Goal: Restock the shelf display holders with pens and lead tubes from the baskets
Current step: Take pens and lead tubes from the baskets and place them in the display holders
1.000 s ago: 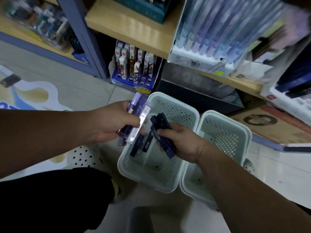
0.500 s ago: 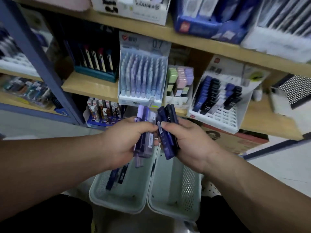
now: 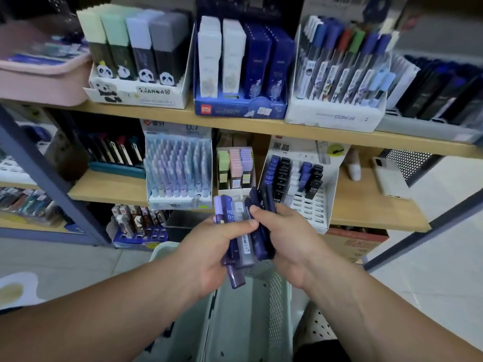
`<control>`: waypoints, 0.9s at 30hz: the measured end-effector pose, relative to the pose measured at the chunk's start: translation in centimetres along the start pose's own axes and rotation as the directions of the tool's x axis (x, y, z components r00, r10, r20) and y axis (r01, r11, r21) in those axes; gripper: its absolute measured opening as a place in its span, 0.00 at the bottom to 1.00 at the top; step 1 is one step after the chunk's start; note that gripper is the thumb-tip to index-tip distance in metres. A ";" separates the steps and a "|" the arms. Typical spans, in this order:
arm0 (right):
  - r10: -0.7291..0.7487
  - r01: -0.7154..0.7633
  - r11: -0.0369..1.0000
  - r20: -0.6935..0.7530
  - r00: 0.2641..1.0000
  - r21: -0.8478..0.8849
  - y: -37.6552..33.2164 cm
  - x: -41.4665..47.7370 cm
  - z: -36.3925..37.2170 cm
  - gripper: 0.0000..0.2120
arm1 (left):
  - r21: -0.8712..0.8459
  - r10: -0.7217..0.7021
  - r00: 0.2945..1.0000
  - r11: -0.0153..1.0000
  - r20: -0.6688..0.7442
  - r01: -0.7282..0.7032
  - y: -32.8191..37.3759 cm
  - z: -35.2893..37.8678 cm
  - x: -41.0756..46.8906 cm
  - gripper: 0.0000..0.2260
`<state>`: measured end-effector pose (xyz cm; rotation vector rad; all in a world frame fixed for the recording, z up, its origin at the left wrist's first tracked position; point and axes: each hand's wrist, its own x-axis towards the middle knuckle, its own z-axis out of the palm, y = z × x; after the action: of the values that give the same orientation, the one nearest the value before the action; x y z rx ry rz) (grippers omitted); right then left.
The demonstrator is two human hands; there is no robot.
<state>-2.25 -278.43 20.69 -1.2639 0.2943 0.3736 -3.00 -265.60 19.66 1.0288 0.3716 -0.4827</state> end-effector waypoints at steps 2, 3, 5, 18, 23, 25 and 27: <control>-0.023 0.021 0.999 -0.048 0.999 -0.042 -0.3 1.2 -1.0 0.08 | 0.014 -0.028 1.000 0.999 -0.006 0.028 0.1 0.7 1.9 0.10; -0.038 0.033 0.997 -0.074 0.997 -0.074 -0.4 1.8 -1.5 0.08 | 0.028 -0.043 0.999 0.999 -0.006 0.043 0.2 1.0 2.8 0.08; -0.059 0.042 0.988 -0.115 0.992 -0.148 -0.8 2.8 -2.4 0.08 | 0.065 -0.073 0.997 0.995 -0.001 0.073 0.4 1.4 4.4 0.05; 0.030 -0.044 0.995 -0.149 0.988 -0.092 -1.0 5.3 -3.9 0.04 | -0.066 -0.098 0.995 0.993 0.015 0.099 2.1 -0.2 7.8 0.08; 0.060 -0.065 0.996 -0.085 0.995 -0.064 0.2 4.4 -3.1 0.08 | -0.081 -0.034 0.999 0.996 0.024 0.036 3.0 -1.5 7.6 0.07; 0.063 -0.067 0.997 -0.083 0.995 -0.049 0.4 4.2 -2.6 0.12 | -0.081 -0.013 0.999 0.997 0.047 0.017 3.2 -1.8 7.3 0.10; 0.080 -0.083 0.996 -0.067 0.994 -0.040 0.5 4.1 -2.2 0.14 | -0.065 0.008 0.998 0.998 0.065 -0.003 3.3 -1.7 7.1 0.10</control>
<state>1.17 -279.93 17.96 -1.3107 0.3968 0.4108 4.65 -264.12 17.62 0.9493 0.3243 -0.4950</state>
